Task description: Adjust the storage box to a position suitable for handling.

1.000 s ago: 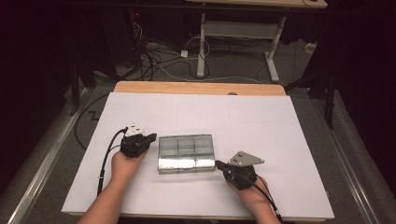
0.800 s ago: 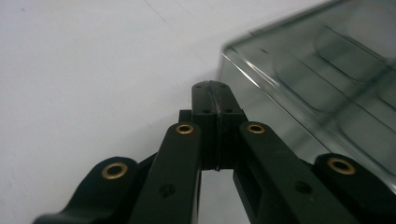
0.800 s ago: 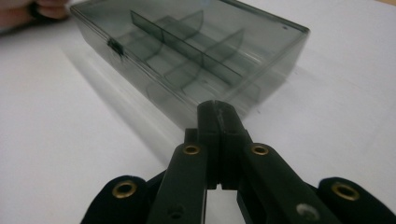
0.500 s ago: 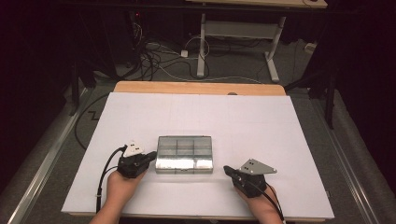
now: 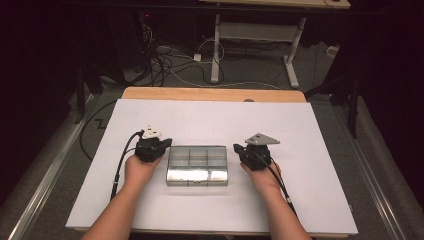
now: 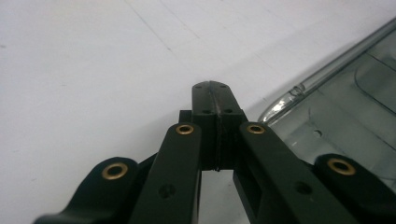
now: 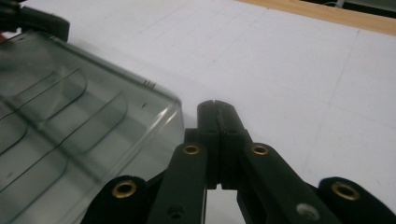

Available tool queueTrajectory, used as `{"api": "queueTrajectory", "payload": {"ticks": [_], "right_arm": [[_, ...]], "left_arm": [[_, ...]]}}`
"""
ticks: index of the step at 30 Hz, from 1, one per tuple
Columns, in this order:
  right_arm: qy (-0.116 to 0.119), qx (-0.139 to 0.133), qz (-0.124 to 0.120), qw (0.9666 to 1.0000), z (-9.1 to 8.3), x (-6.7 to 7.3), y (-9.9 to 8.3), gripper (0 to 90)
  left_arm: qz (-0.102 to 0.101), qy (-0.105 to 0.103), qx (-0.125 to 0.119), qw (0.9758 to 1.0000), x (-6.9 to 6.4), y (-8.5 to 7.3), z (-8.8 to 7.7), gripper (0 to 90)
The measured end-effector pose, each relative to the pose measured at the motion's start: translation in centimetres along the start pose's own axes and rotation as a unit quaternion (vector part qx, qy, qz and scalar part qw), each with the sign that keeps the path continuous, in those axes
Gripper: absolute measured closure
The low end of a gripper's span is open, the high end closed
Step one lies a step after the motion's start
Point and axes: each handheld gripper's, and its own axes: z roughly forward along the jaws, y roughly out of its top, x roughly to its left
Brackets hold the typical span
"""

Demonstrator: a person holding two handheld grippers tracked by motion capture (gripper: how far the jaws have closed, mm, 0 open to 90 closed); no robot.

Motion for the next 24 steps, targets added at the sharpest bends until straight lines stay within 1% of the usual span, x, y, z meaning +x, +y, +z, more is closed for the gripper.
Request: {"api": "queueTrajectory", "payload": {"ticks": [1, 2, 3, 4, 5, 7, 9, 10, 11, 12, 14, 15, 16, 18, 19, 21, 24], "right_arm": [[0.002, 0.007, -0.004, 1.0000, 1.0, 0.1, 0.5, 90.0], [0.003, 0.009, -0.002, 1.0000, 1.4, 0.1, 0.7, 90.0], [0.006, 0.012, 0.000, 0.9999, 1.7, 0.1, 0.8, 90.0], [0.007, 0.014, -0.001, 0.9999, 1.9, 0.0, 0.9, 90.0], [0.009, 0.016, 0.002, 0.9998, 2.1, 0.0, 1.0, 90.0], [0.012, 0.019, -0.001, 0.9997, 2.3, -0.2, 1.1, 90.0], [0.013, 0.024, -0.005, 0.9996, 2.4, -0.2, 1.1, 90.0], [0.013, 0.030, -0.008, 0.9994, 2.3, -0.2, 1.0, 90.0], [0.015, 0.032, -0.010, 0.9993, 2.2, -0.2, 0.9, 90.0], [0.016, 0.032, -0.010, 0.9993, 2.0, -0.2, 0.8, 90.0], [0.014, 0.031, -0.016, 0.9993, 1.4, -0.2, 0.5, 90.0], [0.016, 0.030, -0.014, 0.9993, 1.0, -0.3, 0.2, 90.0], [0.016, 0.030, -0.014, 0.9993, 1.0, -0.3, 0.2, 90.0], [0.025, 0.025, -0.004, 0.9994, 0.2, -0.6, -0.6, 90.0], [0.026, 0.022, -0.001, 0.9994, -0.1, -0.7, -0.9, 90.0], [0.026, 0.021, -0.002, 0.9994, -0.6, -0.7, -1.2, 90.0], [0.029, 0.021, -0.003, 0.9994, -1.0, -0.6, -1.4, 90.0]], "left_arm": [[0.001, 0.002, 0.000, 1.0000, -0.2, -0.1, 0.0, 87.4], [0.001, 0.002, 0.000, 1.0000, -0.2, -0.1, 0.0, 87.4], [-0.004, -0.004, 0.000, 1.0000, -0.2, -0.1, 0.0, 87.4], [-0.004, -0.008, 0.002, 1.0000, -0.4, -0.1, 0.1, 87.5], [-0.004, -0.008, 0.002, 1.0000, -0.4, -0.1, 0.1, 87.4], [0.001, -0.012, 0.003, 0.9999, -1.1, -0.1, 0.2, 87.4], [0.002, -0.014, 0.003, 0.9999, -1.4, -0.1, 0.3, 87.4], [0.004, -0.015, 0.003, 0.9999, -1.6, -0.1, 0.3, 87.5], [0.006, -0.019, 0.006, 0.9998, -2.1, -0.1, 0.4, 87.5], [0.006, -0.019, 0.006, 0.9998, -2.1, -0.1, 0.4, 87.4], [0.010, -0.023, 0.007, 0.9997, -2.7, -0.1, 0.4, 87.5], [0.015, -0.027, 0.006, 0.9995, -3.3, -0.3, 0.4, 87.4], [0.015, -0.027, 0.006, 0.9995, -3.3, -0.3, 0.4, 87.4], [0.014, -0.031, 0.005, 0.9994, -4.0, -0.5, 0.3, 87.5], [0.014, -0.031, 0.005, 0.9994, -4.0, -0.5, 0.3, 87.4], [0.012, -0.036, 0.004, 0.9993, -4.3, -0.6, 0.3, 87.4], [0.017, -0.037, 0.007, 0.9991, -4.6, -0.6, 0.4, 87.4]]}}
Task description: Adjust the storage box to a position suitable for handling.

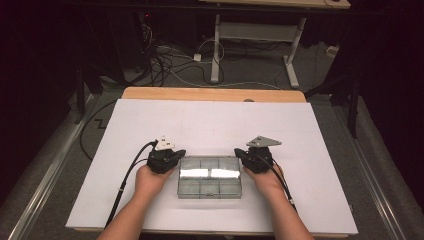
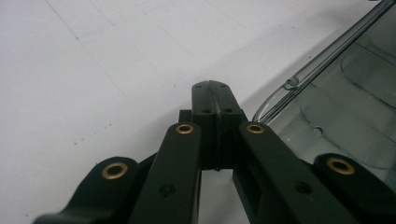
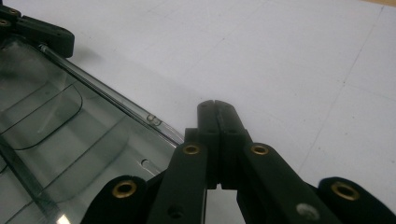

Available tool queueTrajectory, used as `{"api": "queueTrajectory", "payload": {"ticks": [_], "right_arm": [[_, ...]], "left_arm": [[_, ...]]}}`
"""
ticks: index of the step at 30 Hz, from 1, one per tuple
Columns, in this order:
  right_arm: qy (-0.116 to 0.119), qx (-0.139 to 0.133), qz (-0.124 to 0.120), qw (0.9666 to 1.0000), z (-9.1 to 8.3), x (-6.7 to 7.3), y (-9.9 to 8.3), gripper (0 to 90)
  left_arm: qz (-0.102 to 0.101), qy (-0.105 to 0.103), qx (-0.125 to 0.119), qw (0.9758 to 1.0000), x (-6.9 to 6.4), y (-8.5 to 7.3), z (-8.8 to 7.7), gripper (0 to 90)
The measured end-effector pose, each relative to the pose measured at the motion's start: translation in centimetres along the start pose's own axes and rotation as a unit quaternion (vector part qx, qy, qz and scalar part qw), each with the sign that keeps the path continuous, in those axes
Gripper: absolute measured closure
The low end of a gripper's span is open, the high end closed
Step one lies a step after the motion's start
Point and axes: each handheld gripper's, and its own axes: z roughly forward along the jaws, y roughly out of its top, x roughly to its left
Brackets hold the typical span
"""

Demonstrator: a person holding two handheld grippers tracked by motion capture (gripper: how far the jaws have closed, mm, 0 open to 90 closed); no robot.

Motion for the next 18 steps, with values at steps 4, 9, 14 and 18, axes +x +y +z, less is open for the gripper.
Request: {"api": "queueTrajectory", "payload": {"ticks": [4, 9, 14, 18], "right_arm": [[-0.023, -0.009, -0.010, 0.9996, -1.0, 0.0, -0.2, 90.0], [-0.015, -0.026, -0.009, 0.9995, -3.9, 0.5, -2.2, 90.0], [-0.006, -0.034, -0.016, 0.9993, -6.3, 1.7, -4.3, 90.0], [0.004, -0.053, -0.017, 0.9984, -8.2, 3.2, -6.1, 90.0]], "left_arm": [[-0.015, 0.013, -0.008, 0.9998, 0.3, -0.6, -1.3, 87.2], [-0.012, 0.013, -0.016, 0.9997, -0.7, -2.4, -4.2, 87.3], [-0.001, -0.001, 0.001, 1.0000, -3.3, -4.9, -6.1, 87.2], [0.006, -0.014, 0.019, 0.9997, -4.5, -5.5, -5.6, 87.2]]}}
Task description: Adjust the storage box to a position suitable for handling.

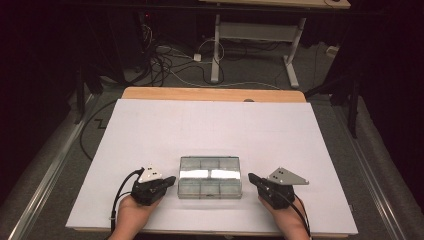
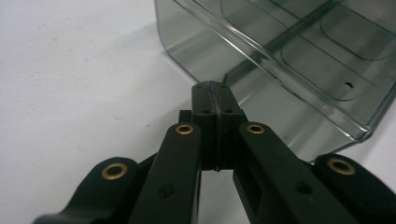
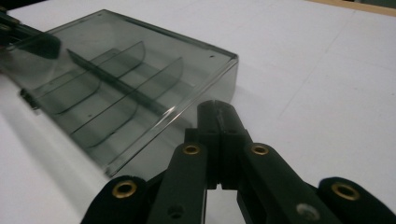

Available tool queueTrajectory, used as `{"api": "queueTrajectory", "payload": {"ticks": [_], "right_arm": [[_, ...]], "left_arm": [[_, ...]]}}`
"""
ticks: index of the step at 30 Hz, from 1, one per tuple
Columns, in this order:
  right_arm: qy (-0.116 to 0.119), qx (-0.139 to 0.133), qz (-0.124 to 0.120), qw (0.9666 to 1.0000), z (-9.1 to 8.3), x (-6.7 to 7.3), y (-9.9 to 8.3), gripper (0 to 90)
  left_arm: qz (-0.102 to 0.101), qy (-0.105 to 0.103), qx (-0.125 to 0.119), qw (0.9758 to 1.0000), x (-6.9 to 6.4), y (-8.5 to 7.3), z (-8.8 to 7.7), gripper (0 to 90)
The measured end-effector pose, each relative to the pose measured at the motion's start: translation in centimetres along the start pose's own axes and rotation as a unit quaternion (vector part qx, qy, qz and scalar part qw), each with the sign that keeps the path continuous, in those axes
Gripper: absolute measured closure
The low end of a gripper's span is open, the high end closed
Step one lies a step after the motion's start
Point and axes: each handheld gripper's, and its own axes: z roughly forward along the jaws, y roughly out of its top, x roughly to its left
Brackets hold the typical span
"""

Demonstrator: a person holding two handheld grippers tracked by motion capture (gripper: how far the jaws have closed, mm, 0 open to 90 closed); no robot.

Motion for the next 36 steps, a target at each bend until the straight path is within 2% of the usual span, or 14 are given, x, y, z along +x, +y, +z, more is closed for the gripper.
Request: {"api": "queueTrajectory", "payload": {"ticks": [5, 11, 14, 16, 18, 21, 23, 24, 28, 29, 30, 34, 35, 36], "right_arm": [[0.008, -0.004, 0.001, 1.0000, -0.1, 0.2, -0.3, 90.0], [0.005, -0.005, 0.007, 1.0000, 0.1, -0.5, -0.3, 90.0], [0.004, -0.005, 0.010, 0.9999, 0.0, -0.8, -0.3, 90.0], [0.004, -0.005, 0.012, 0.9999, 0.0, -0.9, -0.3, 90.0], [0.003, -0.006, 0.012, 0.9999, 0.0, -1.1, -0.4, 90.0], [0.003, -0.005, 0.015, 0.9999, 0.0, -1.2, -0.5, 90.0], [0.003, -0.005, 0.015, 0.9999, 0.0, -1.3, -0.5, 90.0], [0.003, -0.004, 0.014, 0.9999, 0.1, -1.3, -0.5, 90.0], [0.003, -0.003, 0.012, 0.9999, 0.0, -1.2, -0.5, 90.0], [0.003, -0.005, 0.013, 0.9999, 0.0, -1.2, -0.5, 90.0], [0.003, -0.005, 0.013, 0.9999, 0.0, -1.2, -0.5, 90.0], [0.004, 0.001, 0.017, 0.9998, 0.2, -1.2, -0.7, 90.0], [0.006, 0.003, 0.015, 0.9999, 0.4, -1.2, -0.7, 90.0], [0.006, 0.003, 0.015, 0.9999, 0.4, -1.2, -0.7, 90.0]], "left_arm": [[0.019, 0.022, 0.004, 0.9996, -0.6, 0.7, 0.4, 87.3], [0.009, 0.010, 0.000, 0.9999, -0.6, 0.9, 0.7, 87.2], [0.014, 0.004, 0.003, 0.9999, -0.5, 1.2, 1.2, 87.3], [0.006, -0.004, 0.000, 1.0000, -0.1, 1.3, 1.4, 87.2], [0.007, 0.002, -0.001, 1.0000, 0.0, 1.2, 1.3, 87.2], [0.011, 0.003, -0.016, 0.9998, 0.1, 0.9, 0.8, 86.7], [0.008, -0.008, -0.034, 0.9994, 0.3, 0.5, 0.3, 86.6], [0.004, -0.013, -0.043, 0.9990, 0.5, 0.2, -0.2, 80.1], [-0.006, -0.023, -0.060, 0.9979, 0.9, -0.2, -1.1, 77.2], [-0.007, -0.024, -0.064, 0.9977, 1.0, -0.3, -1.4, 69.6], [-0.008, -0.021, -0.066, 0.9976, 1.0, -0.4, -1.5, 69.6], [-0.011, -0.019, -0.050, 0.9985, 1.5, -0.7, -1.7, 55.4], [-0.010, -0.016, -0.046, 0.9988, 1.5, -0.8, -1.7, 47.4], [-0.011, -0.012, -0.040, 0.9991, 1.6, -0.9, -1.7, 47.4]]}}
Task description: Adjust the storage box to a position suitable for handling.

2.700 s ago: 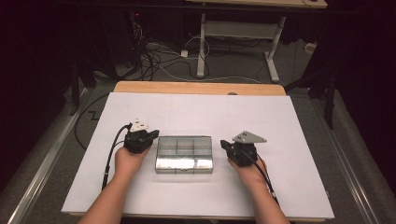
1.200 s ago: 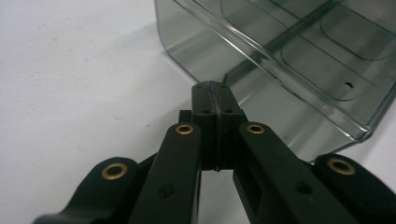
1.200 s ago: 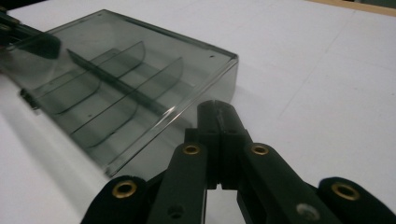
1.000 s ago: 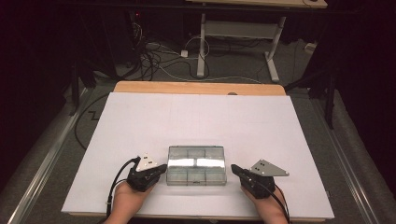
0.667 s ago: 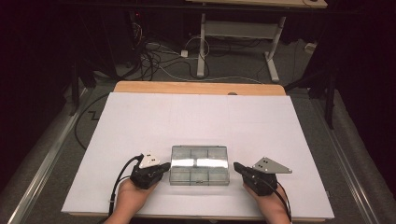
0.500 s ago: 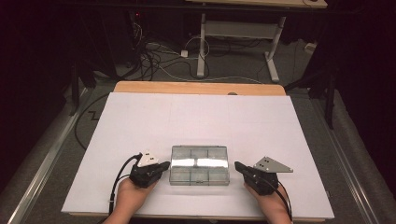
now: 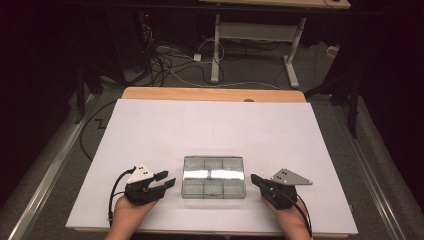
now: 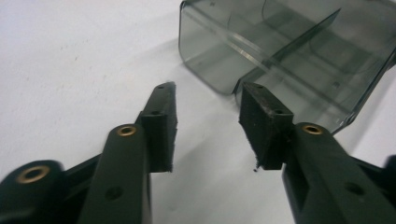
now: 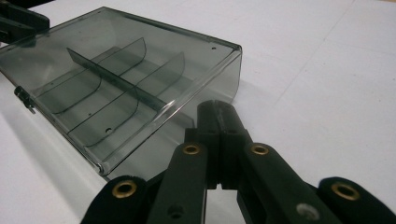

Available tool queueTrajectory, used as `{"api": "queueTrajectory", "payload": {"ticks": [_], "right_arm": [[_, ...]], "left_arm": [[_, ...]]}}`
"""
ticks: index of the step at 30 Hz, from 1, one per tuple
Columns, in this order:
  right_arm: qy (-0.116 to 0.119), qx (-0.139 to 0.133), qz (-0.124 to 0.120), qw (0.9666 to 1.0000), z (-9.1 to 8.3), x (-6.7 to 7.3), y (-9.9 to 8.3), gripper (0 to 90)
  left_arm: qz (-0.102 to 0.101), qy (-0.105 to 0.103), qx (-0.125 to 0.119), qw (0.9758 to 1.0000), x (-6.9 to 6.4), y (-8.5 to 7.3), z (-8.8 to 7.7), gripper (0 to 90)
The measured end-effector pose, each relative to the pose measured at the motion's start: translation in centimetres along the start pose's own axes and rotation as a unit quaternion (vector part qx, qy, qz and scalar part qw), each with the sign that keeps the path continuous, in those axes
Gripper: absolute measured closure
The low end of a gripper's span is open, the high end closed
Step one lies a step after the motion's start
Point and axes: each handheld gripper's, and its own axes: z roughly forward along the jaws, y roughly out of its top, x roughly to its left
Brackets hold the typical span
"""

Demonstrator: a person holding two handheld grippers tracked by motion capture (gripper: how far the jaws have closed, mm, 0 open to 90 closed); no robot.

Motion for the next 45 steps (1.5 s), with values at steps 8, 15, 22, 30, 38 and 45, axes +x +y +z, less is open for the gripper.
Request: {"api": "queueTrajectory", "payload": {"ticks": [8, 15, 22, 30, 38, 45], "right_arm": [[0.007, -0.002, -0.002, 1.0000, -0.1, -0.1, 0.0, 90.0], [0.014, -0.009, -0.001, 0.9999, -0.3, 0.2, 0.3, 90.0], [0.024, -0.021, -0.008, 0.9995, -0.7, 0.9, 0.7, 90.0], [0.037, -0.024, -0.008, 0.9990, -0.6, 1.6, 1.1, 90.0], [0.052, -0.021, -0.015, 0.9983, -0.2, 2.5, 1.3, 90.0], [0.056, -0.020, -0.019, 0.9981, 0.1, 2.9, 1.3, 90.0]], "left_arm": [[0.007, 0.001, -0.005, 1.0000, -0.1, -0.4, -0.6, 46.5], [-0.001, 0.004, -0.020, 0.9998, -0.1, -0.2, -0.7, 62.7], [-0.002, 0.003, -0.004, 1.0000, 0.2, -0.2, -0.7, 85.9], [-0.001, 0.006, -0.012, 0.9999, 0.0, 0.0, -1.0, 87.2], [0.002, 0.003, -0.011, 0.9999, -0.2, -0.1, -0.7, 87.2], [0.010, -0.003, -0.010, 0.9999, -0.4, 0.0, -0.5, 87.1]]}}
